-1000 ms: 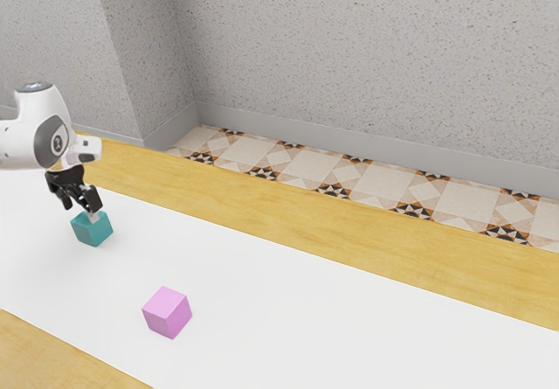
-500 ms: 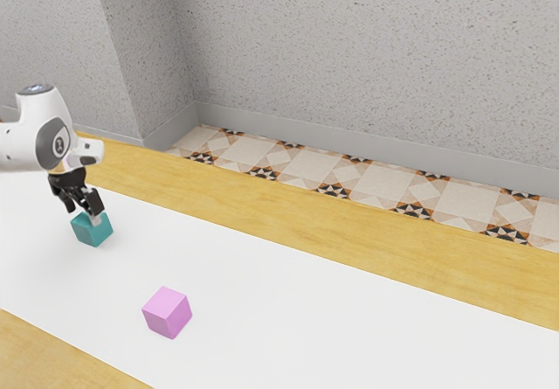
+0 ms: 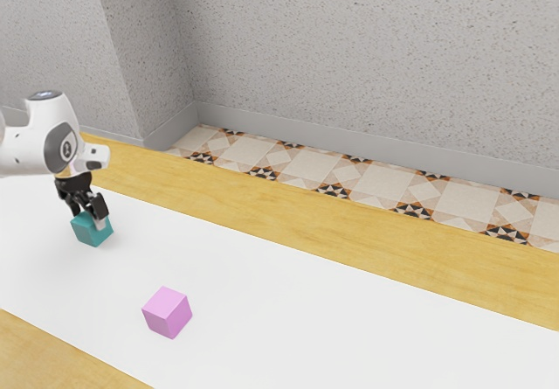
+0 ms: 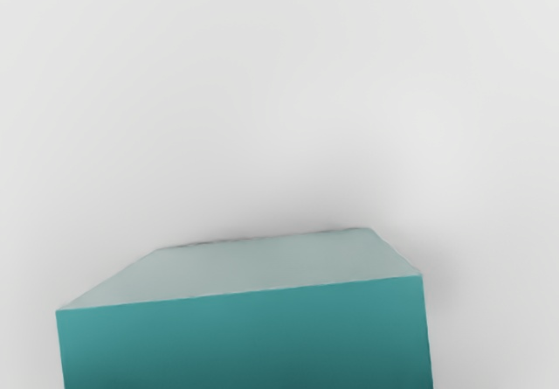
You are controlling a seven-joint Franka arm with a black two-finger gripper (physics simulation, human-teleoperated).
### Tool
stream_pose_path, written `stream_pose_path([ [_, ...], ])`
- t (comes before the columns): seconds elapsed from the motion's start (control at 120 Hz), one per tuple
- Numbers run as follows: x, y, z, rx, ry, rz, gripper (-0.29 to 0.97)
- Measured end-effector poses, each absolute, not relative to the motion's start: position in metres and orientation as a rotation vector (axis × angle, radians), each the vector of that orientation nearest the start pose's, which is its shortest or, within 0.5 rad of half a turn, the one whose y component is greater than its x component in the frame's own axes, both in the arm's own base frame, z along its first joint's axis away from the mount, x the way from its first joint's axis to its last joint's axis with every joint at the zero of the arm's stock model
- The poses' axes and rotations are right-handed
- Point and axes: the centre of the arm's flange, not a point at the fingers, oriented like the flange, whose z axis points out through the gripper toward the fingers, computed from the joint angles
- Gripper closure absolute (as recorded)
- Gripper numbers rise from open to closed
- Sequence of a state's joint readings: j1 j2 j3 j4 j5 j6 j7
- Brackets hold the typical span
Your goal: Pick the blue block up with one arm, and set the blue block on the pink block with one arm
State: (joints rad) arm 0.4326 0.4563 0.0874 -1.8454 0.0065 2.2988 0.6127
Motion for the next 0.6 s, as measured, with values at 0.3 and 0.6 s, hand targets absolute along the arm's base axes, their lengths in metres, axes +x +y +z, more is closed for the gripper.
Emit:
stream_pose_path([
  [0.3, 0.562, 0.317, 0.267, -3.107, 0.172, 0.059, 0.02],
  [0.6, 0.563, 0.318, 0.267, -3.107, 0.172, 0.055, 0.24],
])
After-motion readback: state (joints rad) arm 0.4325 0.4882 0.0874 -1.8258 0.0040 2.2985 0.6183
